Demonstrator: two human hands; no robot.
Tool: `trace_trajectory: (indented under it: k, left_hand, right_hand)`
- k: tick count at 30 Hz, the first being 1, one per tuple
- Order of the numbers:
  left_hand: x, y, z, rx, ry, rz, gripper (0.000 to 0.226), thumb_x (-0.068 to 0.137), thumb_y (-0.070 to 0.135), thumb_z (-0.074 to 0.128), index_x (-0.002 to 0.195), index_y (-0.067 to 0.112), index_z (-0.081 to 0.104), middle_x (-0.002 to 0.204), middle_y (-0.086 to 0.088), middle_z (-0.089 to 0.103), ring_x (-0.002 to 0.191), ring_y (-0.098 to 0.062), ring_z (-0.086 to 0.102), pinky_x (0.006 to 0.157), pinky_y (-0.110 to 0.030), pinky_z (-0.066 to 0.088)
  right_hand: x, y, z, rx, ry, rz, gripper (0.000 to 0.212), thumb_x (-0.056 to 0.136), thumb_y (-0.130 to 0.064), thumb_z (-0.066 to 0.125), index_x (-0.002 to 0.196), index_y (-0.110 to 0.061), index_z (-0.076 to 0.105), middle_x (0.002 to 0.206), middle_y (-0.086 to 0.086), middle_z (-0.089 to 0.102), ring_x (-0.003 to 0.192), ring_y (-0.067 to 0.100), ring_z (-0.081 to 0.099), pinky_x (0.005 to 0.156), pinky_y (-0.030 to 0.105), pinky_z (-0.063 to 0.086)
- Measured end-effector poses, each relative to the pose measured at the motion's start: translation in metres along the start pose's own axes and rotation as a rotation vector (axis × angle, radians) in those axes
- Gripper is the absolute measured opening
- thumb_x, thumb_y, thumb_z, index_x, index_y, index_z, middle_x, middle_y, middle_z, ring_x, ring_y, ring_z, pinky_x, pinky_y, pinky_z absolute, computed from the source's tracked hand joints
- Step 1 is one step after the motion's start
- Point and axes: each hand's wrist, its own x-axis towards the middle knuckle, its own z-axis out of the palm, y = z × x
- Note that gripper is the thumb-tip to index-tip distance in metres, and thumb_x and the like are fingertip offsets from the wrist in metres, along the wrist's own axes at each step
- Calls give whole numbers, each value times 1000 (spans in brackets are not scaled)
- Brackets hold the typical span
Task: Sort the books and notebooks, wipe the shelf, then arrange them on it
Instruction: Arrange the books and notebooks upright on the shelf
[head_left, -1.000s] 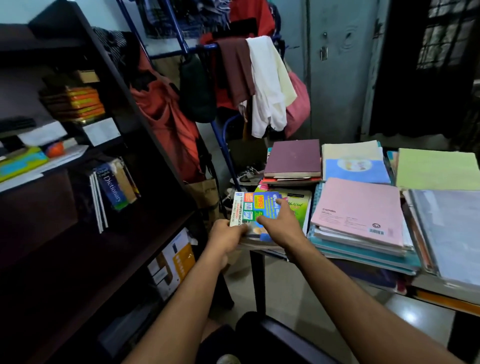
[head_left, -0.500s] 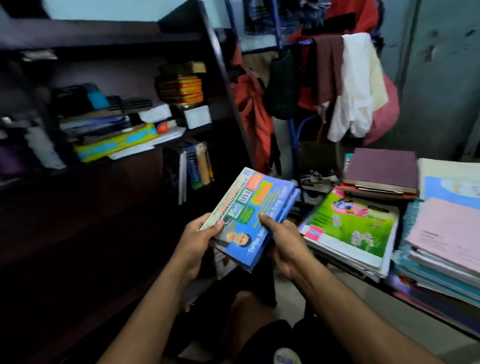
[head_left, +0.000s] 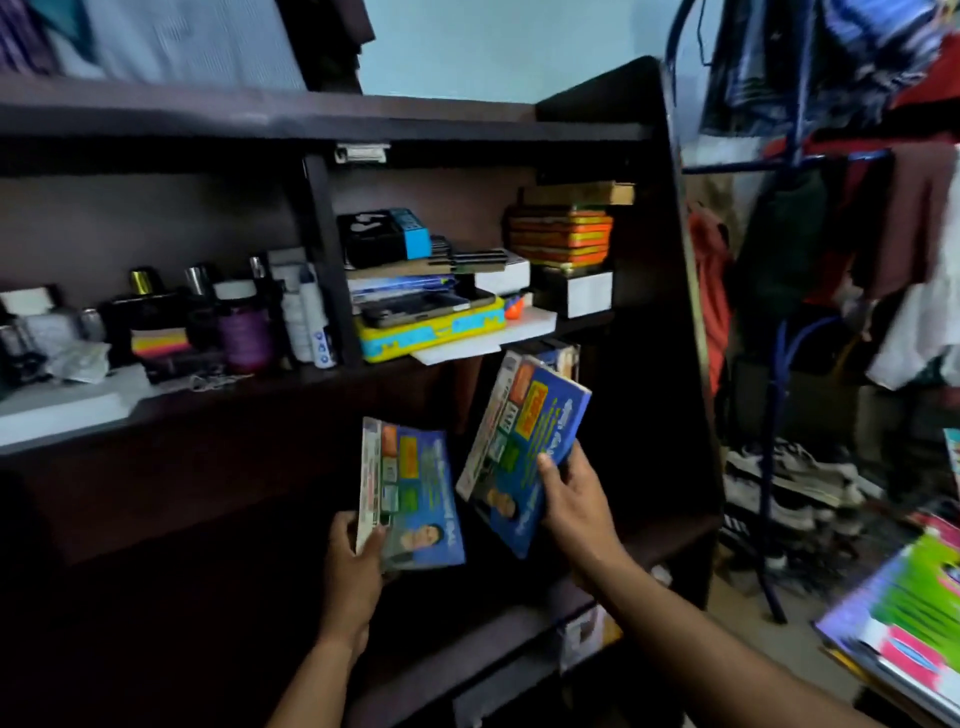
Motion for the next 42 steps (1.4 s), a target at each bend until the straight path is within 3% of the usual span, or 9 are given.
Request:
trace_trajectory:
  k: [4,6,10,17,22,24,28,36,42]
  left_hand:
    - [5,-11,3,-1,81,46,15,107,21,48,122,24,47,110,-2,68,85,-27,74,64,-44,62]
    - [4,-12,1,-2,69,66,23,108,28,46,130,27,42,116,-1,67,86,-25,75,64,-43,63]
    - [9,-16,2,59,86,87,19,107,29,45,126,30,42,123,-5,65,87,-24,75,59,-35,62]
    - [13,-21,9,142,128,100,30,106,25,47,135,29,40,127,-8,63,90,-23,72,54,-29,60]
    - [11,-22,12,187,113,136,29,105,26,48,132,34,43,124,-5,64,89,-22,72,52,-28,59]
    - [12,-23,13,216,99,167,32,105,26,48,135,32,42,124,-3,62,90,-22,71,51,-24,57]
    - [17,-26,13,242,103,175,33,105,24,48,138,28,42,122,-2,60,89,-19,68,49,-22,55]
    - [19,-25,14,264,85,162,34,105,24,50,138,28,42,118,1,62,85,-18,69,55,-30,58]
    - [17,-21,15,248,61,155,30,105,28,49,134,32,43,118,3,64,87,-17,70,57,-33,59]
  right_hand:
    - [42,26,36,-38,163,-28,21,104,-23,55,125,-24,56,122,1,67,114,19,64,100,38,50]
    - [45,46,42,-49,214,-2,23,104,-25,56,126,-27,57,121,2,68,114,23,65,98,38,50]
    - [56,70,42,-86,285,56,29,103,-28,55,131,-21,57,120,5,70,110,26,67,94,43,53]
    - [83,61,48,-344,62,-50,12,104,-34,53,101,-22,53,111,4,68,97,23,67,81,42,58]
    - [120,45,52,-513,99,-88,20,104,-25,56,88,-14,51,84,4,58,70,16,53,56,28,31]
    - [136,42,51,-557,148,-99,20,102,-26,60,87,-13,53,84,6,60,72,21,54,59,31,34]
    - [156,44,51,-646,141,-104,17,95,-29,70,94,-13,65,90,9,70,83,29,66,70,37,54]
    - [152,64,69,-465,241,-57,24,94,-20,69,112,-12,56,108,12,68,99,32,66,81,42,56]
    - [121,67,78,-253,69,-57,55,94,-20,70,142,-16,44,134,5,61,118,21,62,99,38,55]
